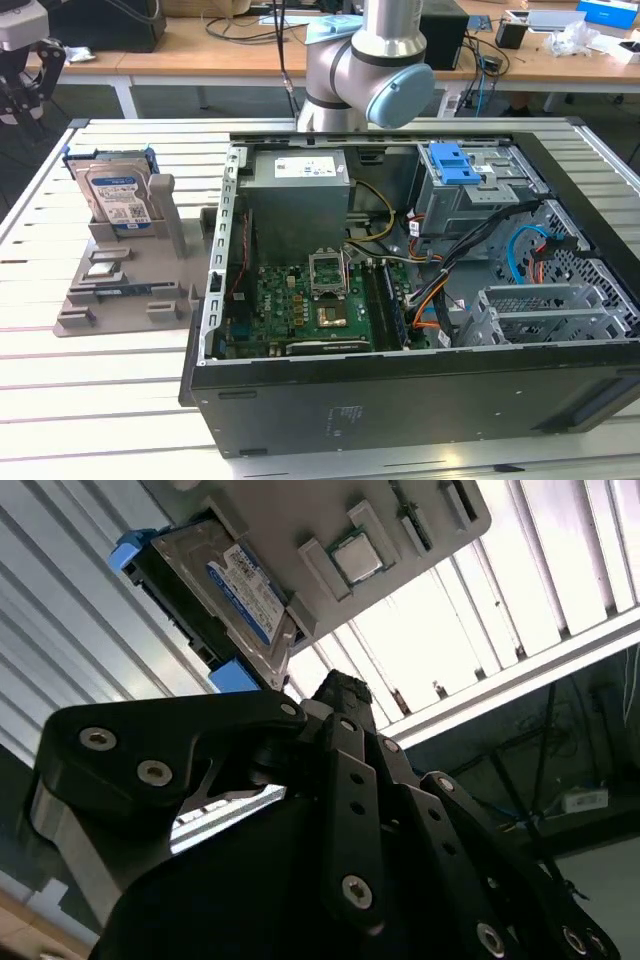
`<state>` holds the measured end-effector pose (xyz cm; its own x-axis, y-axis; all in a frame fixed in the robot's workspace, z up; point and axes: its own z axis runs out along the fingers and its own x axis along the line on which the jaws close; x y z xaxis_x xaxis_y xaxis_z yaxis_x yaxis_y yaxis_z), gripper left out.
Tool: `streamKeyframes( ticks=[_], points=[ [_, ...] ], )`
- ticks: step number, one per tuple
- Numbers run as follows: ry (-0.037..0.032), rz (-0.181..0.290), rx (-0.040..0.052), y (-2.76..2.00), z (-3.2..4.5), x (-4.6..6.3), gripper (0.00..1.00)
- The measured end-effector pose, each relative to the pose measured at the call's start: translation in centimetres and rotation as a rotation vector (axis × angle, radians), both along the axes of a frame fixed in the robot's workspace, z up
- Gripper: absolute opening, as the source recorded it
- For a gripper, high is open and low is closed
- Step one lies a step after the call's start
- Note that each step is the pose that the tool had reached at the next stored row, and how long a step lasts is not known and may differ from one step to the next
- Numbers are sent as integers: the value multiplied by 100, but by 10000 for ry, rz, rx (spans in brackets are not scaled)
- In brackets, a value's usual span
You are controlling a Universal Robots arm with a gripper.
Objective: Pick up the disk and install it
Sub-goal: 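Pick up the disk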
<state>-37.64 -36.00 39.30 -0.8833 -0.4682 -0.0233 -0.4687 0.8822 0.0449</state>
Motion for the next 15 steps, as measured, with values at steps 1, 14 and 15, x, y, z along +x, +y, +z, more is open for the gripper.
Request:
streamKeyframes(
  ticks=[1, 14, 15],
  points=[
    [0, 260, 0, 0, 0, 0, 10],
    [0, 2310, 0, 0, 0, 0, 10],
    [1, 2427, 0, 0, 0, 0, 10]
  ],
)
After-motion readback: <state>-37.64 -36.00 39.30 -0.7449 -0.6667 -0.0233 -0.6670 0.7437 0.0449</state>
